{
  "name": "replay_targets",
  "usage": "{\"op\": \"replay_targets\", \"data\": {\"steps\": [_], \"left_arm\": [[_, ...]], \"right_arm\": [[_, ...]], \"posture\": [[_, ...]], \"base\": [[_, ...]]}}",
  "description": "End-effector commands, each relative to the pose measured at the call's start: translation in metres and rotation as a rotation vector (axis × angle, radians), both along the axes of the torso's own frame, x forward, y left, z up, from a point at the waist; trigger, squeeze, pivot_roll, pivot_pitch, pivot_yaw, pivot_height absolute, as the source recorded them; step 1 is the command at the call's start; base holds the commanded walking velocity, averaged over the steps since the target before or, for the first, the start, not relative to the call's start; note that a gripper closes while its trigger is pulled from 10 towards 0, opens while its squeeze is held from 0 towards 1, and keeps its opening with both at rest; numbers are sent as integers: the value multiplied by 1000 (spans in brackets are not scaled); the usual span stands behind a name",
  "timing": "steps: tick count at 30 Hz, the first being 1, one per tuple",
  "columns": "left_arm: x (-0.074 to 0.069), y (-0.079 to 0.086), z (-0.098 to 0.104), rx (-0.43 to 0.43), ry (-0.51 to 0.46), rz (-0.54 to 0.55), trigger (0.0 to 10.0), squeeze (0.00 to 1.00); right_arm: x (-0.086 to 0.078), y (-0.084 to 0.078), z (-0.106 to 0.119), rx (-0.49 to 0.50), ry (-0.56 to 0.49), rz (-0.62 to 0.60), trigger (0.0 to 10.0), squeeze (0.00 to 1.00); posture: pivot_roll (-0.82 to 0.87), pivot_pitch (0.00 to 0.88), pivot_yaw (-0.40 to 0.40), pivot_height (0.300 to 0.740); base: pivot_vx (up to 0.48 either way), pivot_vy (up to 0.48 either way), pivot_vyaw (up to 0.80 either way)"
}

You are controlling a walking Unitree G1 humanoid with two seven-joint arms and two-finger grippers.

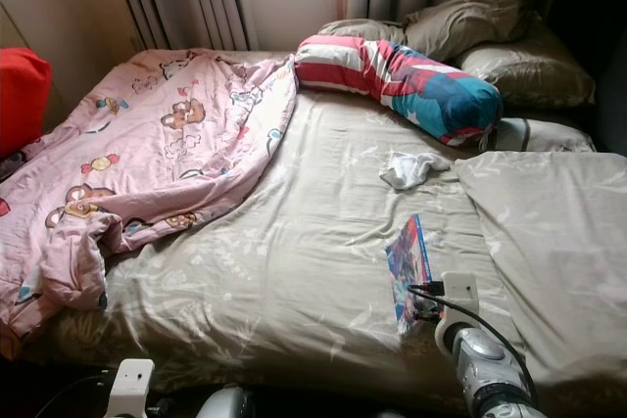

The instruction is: Clean up the room

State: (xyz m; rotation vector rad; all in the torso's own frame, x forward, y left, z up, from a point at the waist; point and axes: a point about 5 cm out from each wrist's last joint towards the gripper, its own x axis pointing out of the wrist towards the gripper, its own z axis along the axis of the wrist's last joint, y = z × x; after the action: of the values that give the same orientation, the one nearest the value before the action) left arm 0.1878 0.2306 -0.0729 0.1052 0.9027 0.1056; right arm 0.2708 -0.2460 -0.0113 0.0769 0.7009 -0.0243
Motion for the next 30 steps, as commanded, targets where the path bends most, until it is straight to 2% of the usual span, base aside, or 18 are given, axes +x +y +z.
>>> {"op": "replay_targets", "data": {"steps": [1, 11, 24, 25, 30], "left_arm": [[-1, 3, 0, 20, 16, -18, 10000, 0], [-4, 6, -1, 25, 28, -18, 10000, 0], [-4, 6, -1, 28, 30, -19, 10000, 0], [-4, 6, -1, 28, 30, -19, 10000, 0], [-4, 6, -1, 27, 27, -18, 10000, 0]], "right_arm": [[12, -5, 12, -48, -36, -9, 10000, 0], [3, -23, 10, -130, 17, -84, 10000, 0], [2, -20, 7, -137, 25, -92, 10000, 0], [2, -21, 8, -149, 20, -94, 10000, 1000], [4, -28, 13, -196, -3, -128, 10000, 1000]], "posture": [[-93, 0, 78, 653], [-95, 0, 82, 653], [-92, 0, 85, 653], [-92, 0, 85, 653], [-91, 0, 86, 653]], "base": [[0, 0, 0], [0, 0, 0], [0, 0, 0], [0, 0, 0], [0, 0, 0]]}}
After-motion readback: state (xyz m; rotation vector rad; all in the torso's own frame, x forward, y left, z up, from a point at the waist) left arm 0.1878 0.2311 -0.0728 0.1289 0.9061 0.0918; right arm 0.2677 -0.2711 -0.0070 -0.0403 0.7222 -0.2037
